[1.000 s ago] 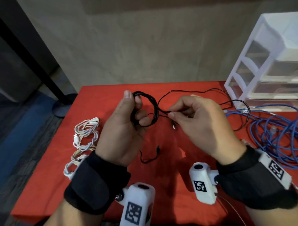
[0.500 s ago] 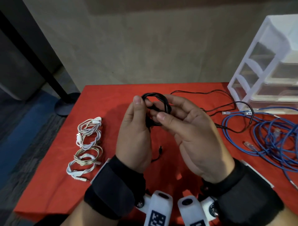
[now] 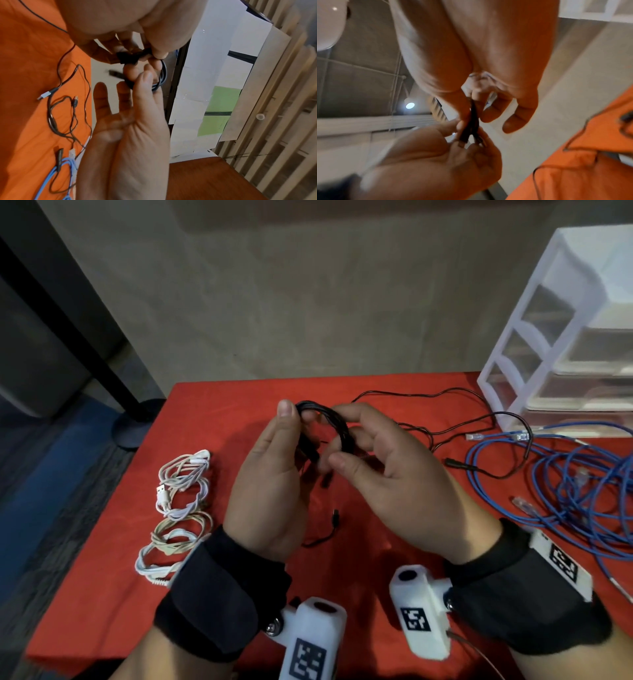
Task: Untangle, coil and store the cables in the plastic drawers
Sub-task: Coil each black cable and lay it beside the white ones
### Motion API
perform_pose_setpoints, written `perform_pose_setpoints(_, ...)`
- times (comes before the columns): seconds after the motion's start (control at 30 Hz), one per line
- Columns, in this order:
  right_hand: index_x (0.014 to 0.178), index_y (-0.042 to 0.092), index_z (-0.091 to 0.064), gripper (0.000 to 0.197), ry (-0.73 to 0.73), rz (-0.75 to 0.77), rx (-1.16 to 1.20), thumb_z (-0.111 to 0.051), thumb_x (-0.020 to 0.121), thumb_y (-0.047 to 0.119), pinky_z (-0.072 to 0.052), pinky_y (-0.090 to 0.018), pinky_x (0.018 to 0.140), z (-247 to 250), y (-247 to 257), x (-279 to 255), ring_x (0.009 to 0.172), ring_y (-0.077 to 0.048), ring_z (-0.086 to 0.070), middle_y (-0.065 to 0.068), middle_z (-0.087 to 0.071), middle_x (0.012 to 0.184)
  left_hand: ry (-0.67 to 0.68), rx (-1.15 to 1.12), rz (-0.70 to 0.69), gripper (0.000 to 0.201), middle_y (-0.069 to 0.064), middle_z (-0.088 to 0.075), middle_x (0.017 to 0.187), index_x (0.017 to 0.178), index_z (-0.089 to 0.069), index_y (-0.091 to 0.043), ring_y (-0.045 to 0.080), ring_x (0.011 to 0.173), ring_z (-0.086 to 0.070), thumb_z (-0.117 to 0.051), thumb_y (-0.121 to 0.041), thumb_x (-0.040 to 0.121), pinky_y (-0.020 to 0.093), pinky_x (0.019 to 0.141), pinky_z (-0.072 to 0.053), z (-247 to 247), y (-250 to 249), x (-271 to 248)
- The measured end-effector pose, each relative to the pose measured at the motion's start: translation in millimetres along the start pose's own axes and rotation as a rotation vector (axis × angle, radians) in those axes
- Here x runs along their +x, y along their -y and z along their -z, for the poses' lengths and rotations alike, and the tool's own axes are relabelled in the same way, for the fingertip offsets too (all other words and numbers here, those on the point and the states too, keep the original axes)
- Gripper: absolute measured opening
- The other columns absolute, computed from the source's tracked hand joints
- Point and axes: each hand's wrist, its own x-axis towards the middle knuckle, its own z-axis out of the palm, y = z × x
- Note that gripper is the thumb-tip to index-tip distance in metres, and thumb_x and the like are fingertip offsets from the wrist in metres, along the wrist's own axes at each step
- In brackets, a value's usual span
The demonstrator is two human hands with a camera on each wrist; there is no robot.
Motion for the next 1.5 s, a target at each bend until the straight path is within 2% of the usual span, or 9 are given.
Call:
perform_pose_setpoints(0.13, 0.135, 0.021, -0.056, 0.042, -0.043, -0.033, 0.152, -0.064, 0.097, 0.005, -0.052, -0.032, 0.095, 6.1, -1.2, 0.3, 0.101, -0.011, -0.064, 0.007, -0.065, 0.13, -0.045, 0.098, -0.056, 0.035, -0.004, -0.054, 0.076, 0.094, -0.072, -0.026, 0.008, 0.07, -0.057, -0.047, -0.048, 0.103, 0.023, 0.065, -0.051, 5.4, -3.9, 3.4)
perform_pose_setpoints(0.33, 0.114, 0.017, -0.066, 0.023, -0.182, -0.073, 0.172, -0.064, 0.092, 0.022, -0.047, -0.025, 0.074, 6.3, -8.5, 6.3, 0.089, -0.013, -0.064, -0.011, -0.072, 0.102, -0.024, 0.241, -0.08, 0.041, -0.003, -0.055, 0.079, 0.097, -0.077, -0.017, 0.013, 0.073, -0.048, -0.055, -0.053, 0.095, 0.03, 0.068, -0.042, 11.4, -6.0, 3.7)
perform_pose_setpoints(0.47, 0.104, 0.015, -0.068, 0.015, -0.255, -0.119, 0.267, -0.069, 0.089, 0.018, -0.047, -0.027, 0.067, 7.8, -14.5, 9.3, 0.075, -0.011, -0.061, -0.011, -0.072, 0.093, 0.087, 0.446, -0.096, 0.034, -0.009, -0.067, 0.092, 0.113, -0.069, -0.017, 0.01, 0.087, -0.062, -0.067, -0.046, 0.094, 0.035, 0.076, -0.052, 19.1, -3.7, 3.4)
perform_pose_setpoints(0.57, 0.102, 0.016, -0.065, 0.015, -0.2, -0.176, 0.363, -0.073, 0.088, 0.014, -0.045, -0.028, 0.061, 8.2, -9.8, 13.8, 0.073, -0.011, -0.059, -0.013, -0.068, 0.091, 0.088, 0.448, -0.083, 0.018, -0.006, -0.071, 0.096, 0.114, -0.068, -0.019, 0.009, 0.09, -0.066, -0.068, -0.02, 0.096, 0.031, 0.072, -0.055, 27.8, -6.2, 4.6)
perform_pose_setpoints(0.7, 0.105, 0.01, -0.062, 0.014, -0.058, -0.234, 0.376, -0.066, 0.092, 0.006, -0.042, -0.024, 0.056, -3.5, 4.3, 29.5, 0.072, -0.01, -0.057, -0.014, -0.065, 0.091, 0.044, 0.377, -0.029, 0.02, 0.003, -0.067, 0.098, 0.117, -0.069, -0.018, 0.012, 0.091, -0.066, -0.065, -0.016, 0.097, 0.037, 0.081, -0.055, 50.6, -16.7, 12.7)
perform_pose_setpoints(0.9, 0.096, 0.013, -0.064, 0.011, 0.054, -0.248, 0.173, -0.07, 0.091, 0.004, -0.042, -0.024, 0.053, -58.4, 9.4, 92.5, 0.07, -0.013, -0.056, -0.015, -0.063, 0.088, -0.178, 0.41, 0.041, 0.021, 0.002, -0.074, 0.109, 0.112, -0.068, -0.022, 0.017, 0.102, -0.069, -0.066, -0.037, 0.097, 0.037, 0.082, -0.053, 110.9, -25.9, 33.1)
perform_pose_setpoints(1.1, 0.084, 0.017, -0.063, 0.014, 0.145, -0.115, -0.278, -0.072, 0.086, 0.006, -0.045, -0.026, 0.059, -119.0, -15.7, 164.4, 0.063, -0.016, -0.052, 0.0, -0.057, 0.07, -0.45, 0.862, -0.1, 0.033, -0.007, -0.07, 0.094, 0.114, -0.067, -0.017, 0.004, 0.07, -0.067, -0.064, -0.043, 0.095, 0.033, 0.076, -0.056, 174.0, -41.4, 44.4)
perform_pose_setpoints(1.3, 0.085, 0.026, -0.059, 0.007, 0.396, 0.114, -0.951, -0.066, 0.085, 0.022, -0.052, -0.04, 0.077, -167.2, -33.3, 196.5, 0.089, -0.025, -0.06, 0.007, -0.061, 0.088, -0.414, 1.021, -0.082, 0.019, 0.001, -0.074, 0.088, 0.096, -0.07, -0.017, 0.023, 0.087, -0.071, -0.06, -0.034, 0.096, 0.032, 0.075, -0.052, 191.3, -48.7, 46.2)
perform_pose_setpoints(1.5, 0.096, 0.027, -0.069, 0.012, 0.623, 0.101, -1.133, -0.062, 0.089, 0.02, -0.04, -0.029, 0.069, -188.5, -30.6, 204.9, 0.094, -0.026, -0.063, 0.001, -0.067, 0.096, -0.397, 1.168, -0.016, 0.023, 0.009, -0.075, 0.103, 0.104, -0.072, -0.016, 0.029, 0.102, -0.067, -0.057, -0.031, 0.096, 0.03, 0.074, -0.043, 201.5, -49.0, 48.6)
